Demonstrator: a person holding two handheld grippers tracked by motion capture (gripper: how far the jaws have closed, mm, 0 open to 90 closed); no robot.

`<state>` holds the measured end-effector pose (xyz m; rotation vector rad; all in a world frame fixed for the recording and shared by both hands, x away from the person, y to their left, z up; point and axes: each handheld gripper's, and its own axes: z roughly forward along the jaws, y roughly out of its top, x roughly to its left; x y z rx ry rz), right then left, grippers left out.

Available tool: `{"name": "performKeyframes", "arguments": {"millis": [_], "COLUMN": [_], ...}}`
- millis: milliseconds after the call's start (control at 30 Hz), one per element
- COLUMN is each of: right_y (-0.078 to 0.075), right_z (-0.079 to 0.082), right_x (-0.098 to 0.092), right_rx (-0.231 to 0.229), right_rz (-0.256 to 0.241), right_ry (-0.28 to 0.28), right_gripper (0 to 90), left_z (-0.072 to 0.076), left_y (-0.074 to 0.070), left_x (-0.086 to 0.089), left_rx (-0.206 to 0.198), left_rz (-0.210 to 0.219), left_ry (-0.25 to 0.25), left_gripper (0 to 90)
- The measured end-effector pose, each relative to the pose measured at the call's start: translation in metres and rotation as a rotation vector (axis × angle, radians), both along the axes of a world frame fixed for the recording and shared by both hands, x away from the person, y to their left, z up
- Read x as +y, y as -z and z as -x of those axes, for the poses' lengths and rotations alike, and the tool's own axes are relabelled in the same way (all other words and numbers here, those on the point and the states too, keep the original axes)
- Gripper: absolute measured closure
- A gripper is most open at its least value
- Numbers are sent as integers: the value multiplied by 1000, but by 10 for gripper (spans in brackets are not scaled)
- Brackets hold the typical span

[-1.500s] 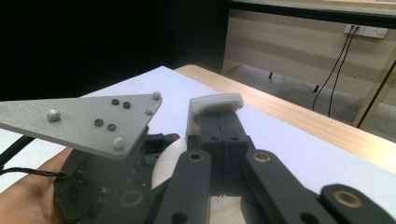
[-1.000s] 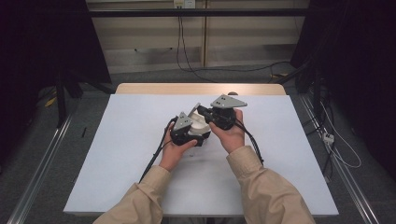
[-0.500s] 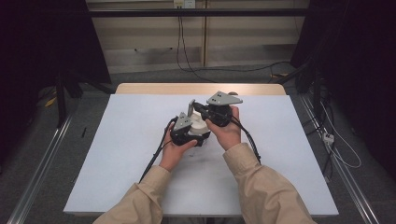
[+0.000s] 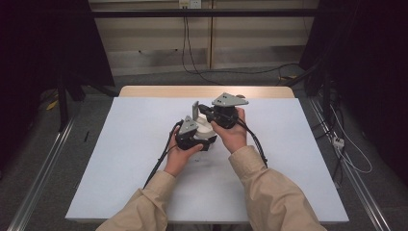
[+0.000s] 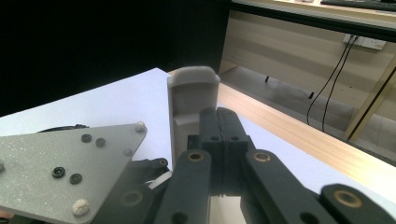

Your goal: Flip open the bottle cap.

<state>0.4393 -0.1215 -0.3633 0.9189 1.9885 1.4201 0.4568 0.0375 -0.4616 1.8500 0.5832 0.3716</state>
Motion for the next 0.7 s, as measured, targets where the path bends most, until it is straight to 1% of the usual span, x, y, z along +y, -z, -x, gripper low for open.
{"name": "performKeyframes", "arguments": {"millis": [167, 267, 467, 700], "right_y": [1, 3, 5, 8], "right_z": [-2, -4, -6, -8], "right_x": [0, 1, 1, 3], "right_rx": [1, 5, 10, 12], "right_rz": [11, 16, 4, 16], "right_ry": [0, 1, -1, -2], "right_gripper": [900, 900, 900, 900], "left_z": [0, 0, 0, 0], "left_y": [0, 0, 0, 0], "left_x": [0, 0, 0, 0], "left_rx": [-3, 0, 3, 3], "left_rz": [-5, 0, 3, 2], "left_ry": [2, 0, 1, 1], "left_gripper": [184, 184, 184, 184]}}
